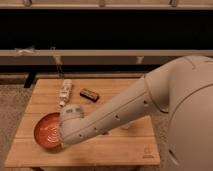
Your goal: Pick up the ceramic bowl
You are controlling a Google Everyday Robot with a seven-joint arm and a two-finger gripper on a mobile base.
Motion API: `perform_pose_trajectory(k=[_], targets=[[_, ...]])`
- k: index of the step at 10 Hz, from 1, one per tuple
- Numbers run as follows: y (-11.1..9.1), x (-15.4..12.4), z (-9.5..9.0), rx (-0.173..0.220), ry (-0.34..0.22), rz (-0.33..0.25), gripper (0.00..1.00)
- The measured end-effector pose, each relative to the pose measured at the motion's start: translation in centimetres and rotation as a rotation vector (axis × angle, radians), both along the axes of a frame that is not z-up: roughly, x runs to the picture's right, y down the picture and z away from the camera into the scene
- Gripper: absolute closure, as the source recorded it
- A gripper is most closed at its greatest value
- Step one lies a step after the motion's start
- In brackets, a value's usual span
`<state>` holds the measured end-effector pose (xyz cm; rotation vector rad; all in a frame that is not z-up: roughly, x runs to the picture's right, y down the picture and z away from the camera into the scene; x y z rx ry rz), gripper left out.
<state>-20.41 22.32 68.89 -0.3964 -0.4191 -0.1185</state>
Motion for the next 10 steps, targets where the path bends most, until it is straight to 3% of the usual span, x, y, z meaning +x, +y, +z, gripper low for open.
perform_pose_trajectory(k=[5, 10], targets=[[2.0, -3.4, 2.3, 0.024, -0.028, -0.106, 0.36], [3.8, -4.9, 5.7, 0.018, 0.017, -0.148, 0.36]])
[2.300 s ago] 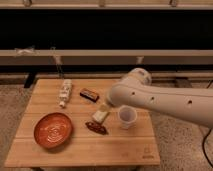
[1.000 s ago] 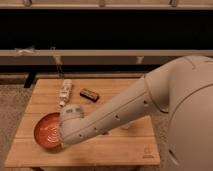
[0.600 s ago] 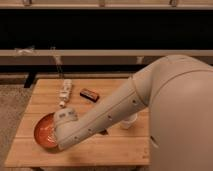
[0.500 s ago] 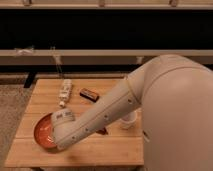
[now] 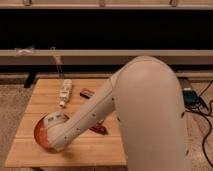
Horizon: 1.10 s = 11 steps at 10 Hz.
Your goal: Pick up the ceramic bowl
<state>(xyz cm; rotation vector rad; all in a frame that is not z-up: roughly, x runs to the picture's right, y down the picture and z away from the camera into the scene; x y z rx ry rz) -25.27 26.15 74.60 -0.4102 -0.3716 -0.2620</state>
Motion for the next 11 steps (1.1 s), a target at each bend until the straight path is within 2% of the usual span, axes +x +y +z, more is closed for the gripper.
perform_pose_trajectory(k=[2, 7, 9, 11], targets=[[0.0, -0.1, 0.5, 0.002, 0.008, 0.008, 0.47], [-1.5, 0.4, 0.3, -0.031, 0.014, 0.087, 0.97], [-2.3, 0.8, -0.4, -0.033, -0.004, 0.117, 1.0], [-4.2, 1.2, -2.7, -0.02, -0.05, 0.158, 1.0]])
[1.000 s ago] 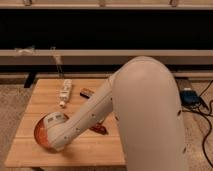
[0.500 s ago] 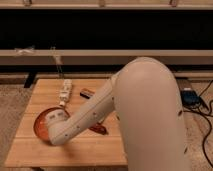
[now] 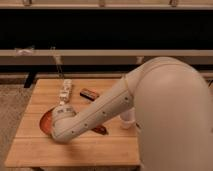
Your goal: Pick up the ceramic bowl
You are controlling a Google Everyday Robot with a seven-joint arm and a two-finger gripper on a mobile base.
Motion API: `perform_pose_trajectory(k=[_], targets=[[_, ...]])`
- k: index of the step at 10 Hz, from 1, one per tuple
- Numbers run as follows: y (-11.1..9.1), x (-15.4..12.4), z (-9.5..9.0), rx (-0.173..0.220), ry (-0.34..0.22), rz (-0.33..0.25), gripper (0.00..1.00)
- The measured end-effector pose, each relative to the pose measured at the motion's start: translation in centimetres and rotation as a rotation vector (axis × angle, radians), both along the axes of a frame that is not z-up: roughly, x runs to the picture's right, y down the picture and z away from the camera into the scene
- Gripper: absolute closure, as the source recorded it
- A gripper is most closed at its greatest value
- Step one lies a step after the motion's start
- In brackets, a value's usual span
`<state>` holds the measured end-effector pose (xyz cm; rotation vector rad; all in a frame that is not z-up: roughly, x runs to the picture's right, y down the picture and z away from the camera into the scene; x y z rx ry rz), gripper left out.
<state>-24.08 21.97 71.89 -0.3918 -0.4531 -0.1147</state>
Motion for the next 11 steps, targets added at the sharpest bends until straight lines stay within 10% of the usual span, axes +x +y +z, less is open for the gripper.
perform_pose_trajectory(k=[6, 11], targets=[[-4.8, 1.4, -8.9, 0.104, -0.184, 0.117, 1.0], [-6.6, 1.8, -11.6, 0.133, -0.238, 0.148, 1.0]])
